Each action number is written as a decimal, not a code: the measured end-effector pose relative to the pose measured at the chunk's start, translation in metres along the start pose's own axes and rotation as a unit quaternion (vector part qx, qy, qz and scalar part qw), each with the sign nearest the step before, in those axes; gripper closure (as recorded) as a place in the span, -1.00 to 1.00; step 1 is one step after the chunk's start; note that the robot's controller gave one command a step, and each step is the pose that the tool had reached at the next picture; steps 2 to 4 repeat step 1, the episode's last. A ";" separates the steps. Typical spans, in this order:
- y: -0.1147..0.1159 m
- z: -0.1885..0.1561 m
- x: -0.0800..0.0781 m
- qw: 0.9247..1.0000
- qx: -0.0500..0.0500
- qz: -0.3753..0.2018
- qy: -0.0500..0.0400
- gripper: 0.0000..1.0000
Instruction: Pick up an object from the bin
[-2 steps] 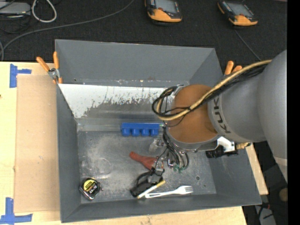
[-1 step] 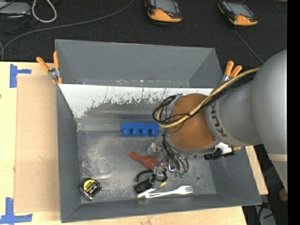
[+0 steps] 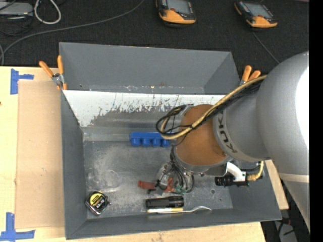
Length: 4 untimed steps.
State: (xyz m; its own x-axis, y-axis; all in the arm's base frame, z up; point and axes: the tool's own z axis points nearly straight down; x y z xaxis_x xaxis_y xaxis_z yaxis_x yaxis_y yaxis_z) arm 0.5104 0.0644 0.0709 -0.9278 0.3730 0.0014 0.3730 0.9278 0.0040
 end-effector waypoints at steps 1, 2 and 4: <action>0.000 0.000 0.000 1.000 0.000 0.000 0.000 1.00; 0.000 0.000 0.000 1.000 0.000 0.000 0.000 1.00; 0.000 0.000 0.000 1.000 0.000 0.000 0.000 1.00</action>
Offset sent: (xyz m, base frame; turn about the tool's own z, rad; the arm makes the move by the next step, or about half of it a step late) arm 0.0000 0.0000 0.0372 0.0005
